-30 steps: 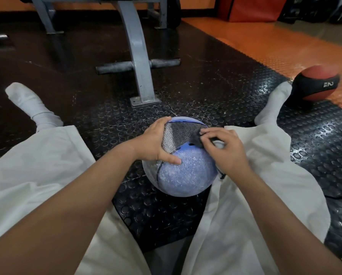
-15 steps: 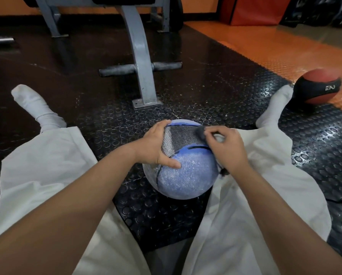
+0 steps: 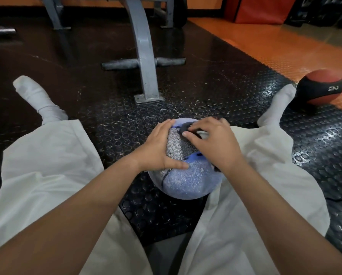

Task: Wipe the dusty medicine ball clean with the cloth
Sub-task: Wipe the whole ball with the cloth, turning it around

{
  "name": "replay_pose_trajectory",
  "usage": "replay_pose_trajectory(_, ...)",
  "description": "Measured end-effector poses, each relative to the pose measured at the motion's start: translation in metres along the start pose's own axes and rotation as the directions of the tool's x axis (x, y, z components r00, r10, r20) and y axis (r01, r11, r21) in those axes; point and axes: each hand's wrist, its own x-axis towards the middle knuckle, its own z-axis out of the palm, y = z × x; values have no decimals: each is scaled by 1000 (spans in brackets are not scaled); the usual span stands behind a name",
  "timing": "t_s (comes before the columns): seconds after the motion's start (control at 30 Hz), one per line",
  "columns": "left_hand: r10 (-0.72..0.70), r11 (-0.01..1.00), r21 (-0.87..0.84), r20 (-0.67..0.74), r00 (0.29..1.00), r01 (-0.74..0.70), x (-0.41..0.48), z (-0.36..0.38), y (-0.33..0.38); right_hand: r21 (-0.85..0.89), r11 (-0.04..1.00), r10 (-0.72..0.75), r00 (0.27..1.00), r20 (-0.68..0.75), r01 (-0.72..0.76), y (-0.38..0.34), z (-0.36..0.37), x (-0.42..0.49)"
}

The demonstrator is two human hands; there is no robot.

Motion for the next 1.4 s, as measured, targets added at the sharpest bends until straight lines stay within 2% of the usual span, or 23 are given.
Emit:
replay_pose_trajectory(0.1, -18, 999, -42, -49, 999, 16, -1, 5, -2, 23, 994, 103, 995, -13, -103, 6, -8, -8)
replay_pose_trajectory(0.2, -4, 1000, -3, -45, 999, 4, 0, 8, 1, -25, 999, -24, 999, -40, 23, -2, -3, -8)
replay_pose_trajectory(0.27, 11, 1000, 16, -56, 998, -10, -1, 11, 3, -85, 992, -97, 995, 4, 97, -13, 0, -1)
replay_pose_trajectory(0.4, 46, 998, 43, -69, 997, -43, -2, 12, 4, -153, 984, -77, 990, 119, 95, -26, 7, 17)
replay_pose_trajectory(0.57, -13, 1000, 8, -5, 1000, 13, 6, 0, 2, -74, 989, -120, 990, 69, 125, -22, 3, 0)
replay_pose_trajectory(0.63, -23, 1000, 2, 22, 999, 23, 9, -3, -1, -43, 990, -131, 986, 100, 136, -20, -1, -11)
replay_pose_trajectory(0.83, 16, 1000, 11, -1, 1000, -16, 5, 2, 0, -45, 998, -28, 987, 160, 36, -22, -3, 12)
replay_pose_trajectory(0.97, -19, 1000, 22, 24, 1000, 18, 10, -3, 0, -75, 995, 73, 975, 212, -58, -31, 3, 29)
replay_pose_trajectory(1.03, -53, 999, 0, 63, 997, 53, 14, -10, -2, -78, 996, 60, 976, 209, -45, -32, 3, 18)
replay_pose_trajectory(1.2, -75, 997, 3, 104, 992, 75, 19, -20, -5, 17, 996, -84, 990, 116, 82, -27, 1, -17)
replay_pose_trajectory(1.4, -63, 998, -3, 77, 995, 64, 14, -15, -4, -79, 996, 66, 970, 233, -49, -38, 4, 33)
